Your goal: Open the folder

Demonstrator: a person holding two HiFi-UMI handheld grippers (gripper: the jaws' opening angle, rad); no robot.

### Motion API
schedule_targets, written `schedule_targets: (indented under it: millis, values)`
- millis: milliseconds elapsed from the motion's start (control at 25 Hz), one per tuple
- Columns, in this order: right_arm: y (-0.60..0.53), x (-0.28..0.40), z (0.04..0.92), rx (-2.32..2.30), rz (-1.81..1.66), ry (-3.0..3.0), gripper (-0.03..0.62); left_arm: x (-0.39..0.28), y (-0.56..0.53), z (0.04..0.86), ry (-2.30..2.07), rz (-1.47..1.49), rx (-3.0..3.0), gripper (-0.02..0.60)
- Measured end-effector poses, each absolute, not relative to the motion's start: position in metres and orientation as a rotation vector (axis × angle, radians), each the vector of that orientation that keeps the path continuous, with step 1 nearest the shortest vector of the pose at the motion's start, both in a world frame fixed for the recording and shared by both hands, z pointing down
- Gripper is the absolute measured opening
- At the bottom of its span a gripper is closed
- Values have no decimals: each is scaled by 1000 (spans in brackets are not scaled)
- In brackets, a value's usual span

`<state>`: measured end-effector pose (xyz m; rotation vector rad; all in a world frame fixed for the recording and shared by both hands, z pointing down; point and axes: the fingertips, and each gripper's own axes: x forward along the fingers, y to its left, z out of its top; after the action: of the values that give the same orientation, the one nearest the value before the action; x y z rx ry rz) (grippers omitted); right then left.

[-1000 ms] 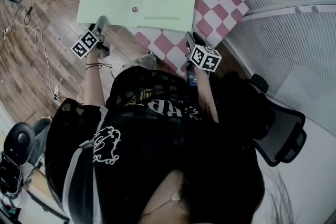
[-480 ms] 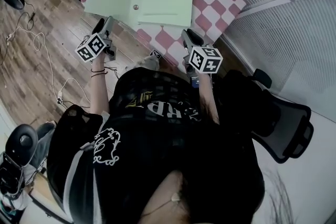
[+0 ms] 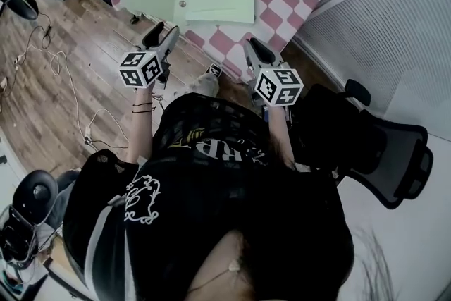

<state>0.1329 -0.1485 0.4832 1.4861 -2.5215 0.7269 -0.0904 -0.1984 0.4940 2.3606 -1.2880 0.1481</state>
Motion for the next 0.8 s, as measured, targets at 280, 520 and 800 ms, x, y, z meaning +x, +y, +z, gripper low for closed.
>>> schedule_targets:
  millis: [280,520,800]
  values:
    - [-92,140,477,1499,685,-2531,49,-31,-146,452,-1130,58,2507,222]
    - [-61,141,464,1511,686,-2571,44,-2,-98,438,-1018,82,2568,221]
    - [-47,118,470,1449,701,-2598,41,-11,-73,439,-1000,120,2569,221]
